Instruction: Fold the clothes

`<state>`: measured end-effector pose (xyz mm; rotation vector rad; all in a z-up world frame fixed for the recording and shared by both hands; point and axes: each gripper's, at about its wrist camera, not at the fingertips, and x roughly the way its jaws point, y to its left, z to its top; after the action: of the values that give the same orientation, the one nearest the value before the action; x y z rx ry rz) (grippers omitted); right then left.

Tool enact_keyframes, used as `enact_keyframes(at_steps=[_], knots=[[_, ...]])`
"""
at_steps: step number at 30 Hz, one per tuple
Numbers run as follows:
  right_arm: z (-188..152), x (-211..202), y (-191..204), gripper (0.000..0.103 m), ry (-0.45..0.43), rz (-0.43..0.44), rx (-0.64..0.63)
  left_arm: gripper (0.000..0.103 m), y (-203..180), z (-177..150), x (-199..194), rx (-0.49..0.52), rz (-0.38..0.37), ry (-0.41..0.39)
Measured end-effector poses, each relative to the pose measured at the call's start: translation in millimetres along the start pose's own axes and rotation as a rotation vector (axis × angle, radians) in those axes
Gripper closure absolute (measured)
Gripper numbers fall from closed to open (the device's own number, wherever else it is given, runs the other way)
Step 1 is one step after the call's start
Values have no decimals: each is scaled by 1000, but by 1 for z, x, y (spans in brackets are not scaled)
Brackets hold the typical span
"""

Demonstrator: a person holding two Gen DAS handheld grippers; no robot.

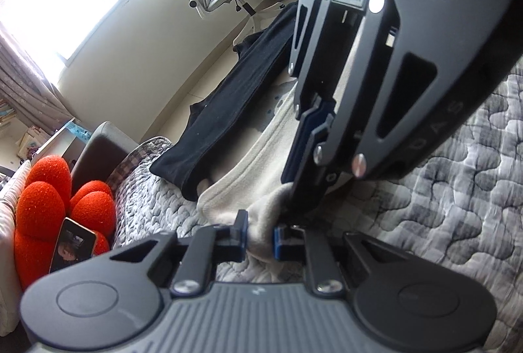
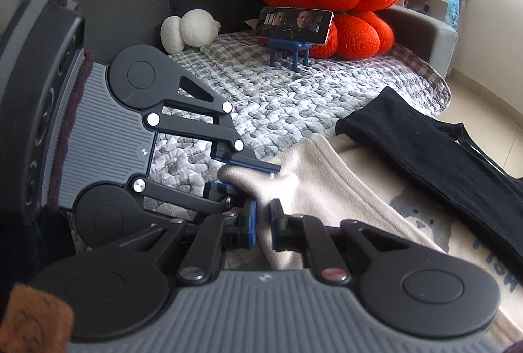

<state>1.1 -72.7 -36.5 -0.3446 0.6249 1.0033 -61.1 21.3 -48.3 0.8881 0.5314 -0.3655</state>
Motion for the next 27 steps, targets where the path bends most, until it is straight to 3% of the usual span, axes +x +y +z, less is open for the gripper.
enact_keyframes(at_steps=[1, 6, 10, 21, 27], knots=[[-1, 0, 1, 85, 3, 2, -6, 89, 0, 0, 0, -3, -2, 4], [-9, -4, -4, 82, 29, -7, -22, 90, -1, -2, 2, -8, -5, 25], [-21, -11, -11, 68, 52, -32, -37, 90, 1, -2, 2, -35, -7, 35], [-61, -40, -31, 68, 102, -130, -63, 91, 9, 0, 4, -120, -23, 59], [-82, -63, -51, 64, 119, -238, -42, 91, 14, 1, 8, -175, -26, 78]])
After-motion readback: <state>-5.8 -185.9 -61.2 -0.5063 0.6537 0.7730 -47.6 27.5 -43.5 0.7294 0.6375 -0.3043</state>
